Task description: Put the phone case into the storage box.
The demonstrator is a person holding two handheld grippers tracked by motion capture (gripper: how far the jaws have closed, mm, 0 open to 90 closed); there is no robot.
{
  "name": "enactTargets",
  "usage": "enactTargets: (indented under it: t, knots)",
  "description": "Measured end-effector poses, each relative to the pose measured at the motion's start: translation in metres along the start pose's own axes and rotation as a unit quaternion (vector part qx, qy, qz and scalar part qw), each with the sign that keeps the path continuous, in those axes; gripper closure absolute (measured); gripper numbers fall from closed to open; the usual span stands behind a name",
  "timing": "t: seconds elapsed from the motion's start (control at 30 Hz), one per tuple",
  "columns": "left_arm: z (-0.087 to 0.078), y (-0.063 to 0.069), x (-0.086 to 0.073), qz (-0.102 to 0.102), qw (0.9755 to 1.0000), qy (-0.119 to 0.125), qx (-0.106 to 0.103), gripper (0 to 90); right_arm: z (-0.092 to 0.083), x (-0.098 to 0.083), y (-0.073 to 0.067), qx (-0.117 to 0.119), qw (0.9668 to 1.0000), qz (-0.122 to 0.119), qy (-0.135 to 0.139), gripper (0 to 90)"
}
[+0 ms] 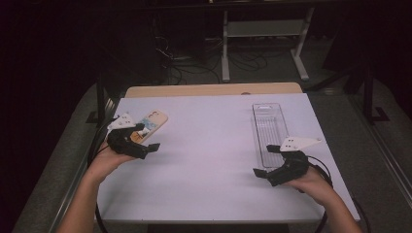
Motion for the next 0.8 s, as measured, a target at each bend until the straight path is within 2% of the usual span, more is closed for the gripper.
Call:
enactTargets:
  t: [0.27, 0.57, 0.6, 0.63, 0.8]
  knots:
    - [0.002, -0.016, 0.008, 0.001, 0.9999, -0.006, 0.009, 0.0, 0.0, 0.0, 0.0, -0.004, 1.0, 0.002, -0.002, 0.0]
    - [0.006, -0.036, 0.014, -0.01, 0.9997, -0.008, 0.019, 0.0, 0.0, 0.0, 0.0, -0.002, 1.0, 0.001, 0.0, 0.0]
    - [0.005, -0.038, 0.014, -0.006, 0.9997, -0.008, 0.02, 0.0, 0.0, 0.0, 0.0, -0.001, 1.0, 0.002, 0.0, 0.0]
    - [0.006, -0.04, 0.014, -0.015, 0.9997, -0.007, 0.018, 0.0, 0.0, 0.0, 0.0, -0.001, 1.0, 0.001, -0.002, 0.0]
    - [0.007, -0.048, 0.015, -0.024, 0.9995, -0.007, 0.018, 0.1, 0.0, 0.0, 0.0, -0.001, 1.0, 0.001, -0.001, 0.0]
Point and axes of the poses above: each handheld gripper's, and its own axes: z roughly forward along the jaws, x roughly out of its top, y roughly to its right, the point moved 9 cm from there along z, roughly forward along the jaws, and after that the axes turned 12 degrees about -y, right-handed, at the moved point
